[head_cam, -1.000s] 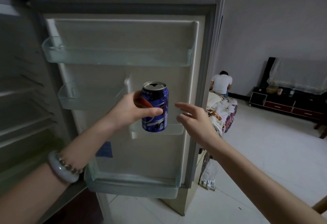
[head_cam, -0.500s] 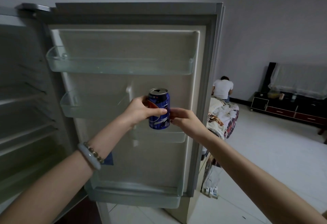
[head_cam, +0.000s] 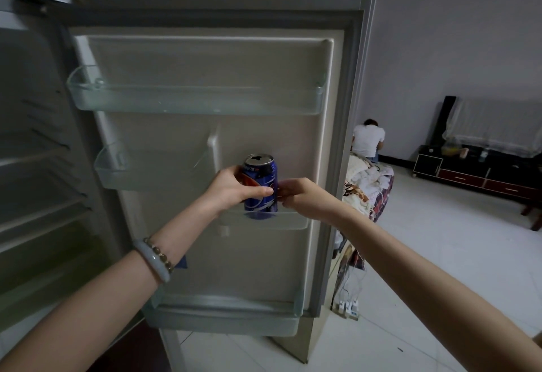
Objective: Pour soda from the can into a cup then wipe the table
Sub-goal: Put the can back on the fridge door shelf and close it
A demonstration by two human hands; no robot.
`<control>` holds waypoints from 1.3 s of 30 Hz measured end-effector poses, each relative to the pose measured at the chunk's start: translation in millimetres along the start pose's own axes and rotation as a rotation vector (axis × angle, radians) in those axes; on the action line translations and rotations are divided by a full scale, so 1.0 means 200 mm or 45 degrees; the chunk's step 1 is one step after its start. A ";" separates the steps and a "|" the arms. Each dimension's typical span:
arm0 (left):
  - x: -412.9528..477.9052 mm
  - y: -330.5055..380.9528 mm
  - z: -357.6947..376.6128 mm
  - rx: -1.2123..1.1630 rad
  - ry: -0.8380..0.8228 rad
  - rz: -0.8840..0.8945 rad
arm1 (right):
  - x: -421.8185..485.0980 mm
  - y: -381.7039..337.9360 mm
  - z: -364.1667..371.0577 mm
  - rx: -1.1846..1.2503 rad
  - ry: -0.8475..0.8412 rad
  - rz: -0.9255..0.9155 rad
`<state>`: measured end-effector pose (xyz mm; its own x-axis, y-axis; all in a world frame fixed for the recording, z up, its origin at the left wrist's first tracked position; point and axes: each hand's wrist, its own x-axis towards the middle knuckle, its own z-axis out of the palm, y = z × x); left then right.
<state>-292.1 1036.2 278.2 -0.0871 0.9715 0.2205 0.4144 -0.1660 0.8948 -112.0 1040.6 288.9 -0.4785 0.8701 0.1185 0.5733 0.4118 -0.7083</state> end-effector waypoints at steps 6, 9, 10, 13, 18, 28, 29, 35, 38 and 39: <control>0.00 -0.03 0.01 0.095 -0.004 0.025 | 0.01 0.00 0.01 -0.019 0.007 0.078; 0.01 -0.03 0.00 0.159 -0.015 0.011 | 0.02 -0.01 0.01 -0.024 -0.004 0.097; 0.01 -0.02 0.00 0.171 -0.017 0.007 | 0.02 -0.01 0.01 -0.014 -0.004 0.106; -0.01 -0.01 0.01 0.194 -0.011 0.006 | 0.02 -0.01 0.01 -0.009 -0.005 0.131; -0.04 0.02 -0.01 0.305 -0.049 -0.014 | -0.01 -0.04 -0.02 0.007 -0.042 0.180; -0.37 0.12 -0.05 0.656 0.221 0.410 | -0.28 0.01 -0.14 -0.290 0.308 -0.209; -0.41 0.12 -0.03 0.651 0.230 0.500 | -0.33 0.05 -0.12 -0.268 0.356 -0.247; -0.54 0.05 0.17 0.840 0.147 0.752 | -0.46 0.32 -0.06 -0.195 0.719 -0.324; -0.58 0.00 0.30 0.970 0.094 0.765 | -0.46 0.48 -0.05 -0.130 0.759 -0.294; -0.58 -0.02 0.34 1.016 0.087 0.760 | -0.45 0.53 -0.06 -0.104 0.761 -0.289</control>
<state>-222.0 935.8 223.0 0.2920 0.7501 0.5934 0.8925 -0.4367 0.1129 -0.6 1010.1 211.3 -0.1540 0.7502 0.6430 0.5616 0.6019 -0.5678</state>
